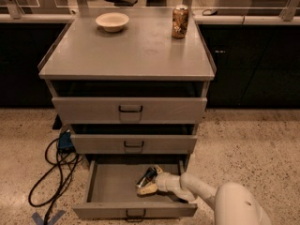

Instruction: Pick redbull can from bottom drawer and place on counter

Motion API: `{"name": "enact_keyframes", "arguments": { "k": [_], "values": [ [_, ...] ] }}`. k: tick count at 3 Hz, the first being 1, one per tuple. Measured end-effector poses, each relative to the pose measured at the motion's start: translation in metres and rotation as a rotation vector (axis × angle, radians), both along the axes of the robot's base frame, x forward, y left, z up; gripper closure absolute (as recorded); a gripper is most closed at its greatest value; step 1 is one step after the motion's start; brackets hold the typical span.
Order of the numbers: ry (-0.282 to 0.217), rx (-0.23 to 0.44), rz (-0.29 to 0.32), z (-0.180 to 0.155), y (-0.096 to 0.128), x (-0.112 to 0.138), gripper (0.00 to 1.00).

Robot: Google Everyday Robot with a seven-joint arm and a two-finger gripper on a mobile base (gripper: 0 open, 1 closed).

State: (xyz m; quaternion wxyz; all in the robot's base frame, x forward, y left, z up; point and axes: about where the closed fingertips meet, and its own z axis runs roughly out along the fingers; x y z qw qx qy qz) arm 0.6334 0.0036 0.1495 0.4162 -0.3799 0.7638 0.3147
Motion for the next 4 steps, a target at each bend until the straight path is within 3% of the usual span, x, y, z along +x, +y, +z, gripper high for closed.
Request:
{"name": "enact_keyframes", "arguments": {
  "k": [1, 2, 3, 4],
  "values": [
    [0.001, -0.014, -0.037, -0.01, 0.003, 0.007, 0.0],
    [-0.025, -0.066, -0.126, -0.02, 0.0, 0.018, 0.0],
    [-0.022, -0.068, -0.122, -0.021, 0.001, 0.018, 0.0],
    [0.007, -0.112, -0.111, -0.035, 0.006, 0.017, 0.0]
  ]
}}
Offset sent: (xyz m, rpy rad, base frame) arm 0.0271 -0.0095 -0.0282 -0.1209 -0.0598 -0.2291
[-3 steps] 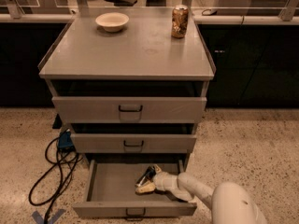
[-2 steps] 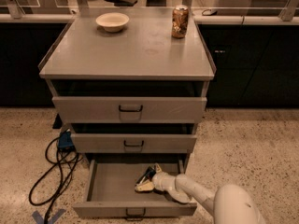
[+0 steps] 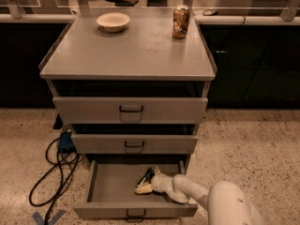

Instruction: Pick redbull can from bottom drawer and place on counter

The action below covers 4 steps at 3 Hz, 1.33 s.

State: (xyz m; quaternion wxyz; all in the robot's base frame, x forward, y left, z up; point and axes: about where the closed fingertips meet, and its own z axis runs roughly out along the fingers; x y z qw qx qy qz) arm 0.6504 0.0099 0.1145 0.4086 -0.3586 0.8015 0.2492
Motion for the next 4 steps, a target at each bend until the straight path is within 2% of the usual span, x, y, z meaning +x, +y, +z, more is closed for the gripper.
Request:
{"name": "enact_keyframes", "arguments": {
  "k": [1, 2, 4],
  "values": [
    [0.001, -0.002, 0.002, -0.0008, 0.0004, -0.0004, 0.0],
    [0.001, -0.002, 0.002, -0.0008, 0.0004, -0.0004, 0.19],
    [0.001, -0.002, 0.002, -0.0008, 0.0004, -0.0005, 0.66]
  ]
}}
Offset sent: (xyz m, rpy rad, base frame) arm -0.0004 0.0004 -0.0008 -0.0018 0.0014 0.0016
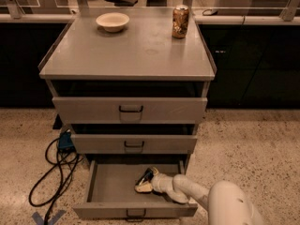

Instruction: Pick redbull can from bottom drawer and place on counter

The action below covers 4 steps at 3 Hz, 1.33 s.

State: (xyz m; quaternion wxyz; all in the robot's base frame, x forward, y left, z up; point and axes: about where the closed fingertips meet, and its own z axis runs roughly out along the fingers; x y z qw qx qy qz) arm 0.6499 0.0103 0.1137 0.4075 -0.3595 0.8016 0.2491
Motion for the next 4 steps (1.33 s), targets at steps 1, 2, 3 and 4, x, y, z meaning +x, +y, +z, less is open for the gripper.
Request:
{"name": "enact_keyframes", "arguments": {
  "k": [1, 2, 3, 4],
  "values": [
    [-0.003, 0.013, 0.032, 0.015, -0.011, -0.002, 0.89],
    [-0.015, 0.006, 0.062, 0.042, -0.039, -0.006, 1.0],
    [-0.038, -0.038, 0.071, 0.081, -0.08, -0.016, 1.0],
    [-0.065, -0.084, 0.064, 0.116, -0.118, -0.028, 1.0]
  ]
}}
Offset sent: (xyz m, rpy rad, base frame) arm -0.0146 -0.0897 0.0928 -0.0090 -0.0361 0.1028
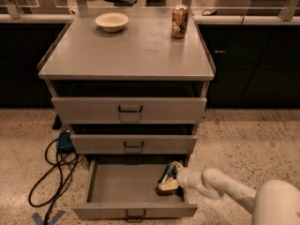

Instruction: Pick redbull can from bottom drawer and place on counter

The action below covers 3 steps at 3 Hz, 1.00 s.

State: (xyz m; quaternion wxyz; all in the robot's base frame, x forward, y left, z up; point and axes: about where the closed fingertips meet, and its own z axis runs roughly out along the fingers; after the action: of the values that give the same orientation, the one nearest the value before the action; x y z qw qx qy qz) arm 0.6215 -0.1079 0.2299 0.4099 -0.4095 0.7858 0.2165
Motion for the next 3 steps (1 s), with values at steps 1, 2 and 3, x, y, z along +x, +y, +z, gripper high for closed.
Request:
{"name": "enact_keyframes", "arguments": {
  "k": [1, 2, 3],
  "values": [
    [-0.013, -0.011, 0.008, 0.03, -0.042, -0.006, 1.0],
    [-0.014, 0.002, 0.023, 0.056, -0.083, -0.002, 1.0],
    [-0.043, 0.021, 0.039, 0.093, -0.124, 0.008, 1.0]
  ]
}}
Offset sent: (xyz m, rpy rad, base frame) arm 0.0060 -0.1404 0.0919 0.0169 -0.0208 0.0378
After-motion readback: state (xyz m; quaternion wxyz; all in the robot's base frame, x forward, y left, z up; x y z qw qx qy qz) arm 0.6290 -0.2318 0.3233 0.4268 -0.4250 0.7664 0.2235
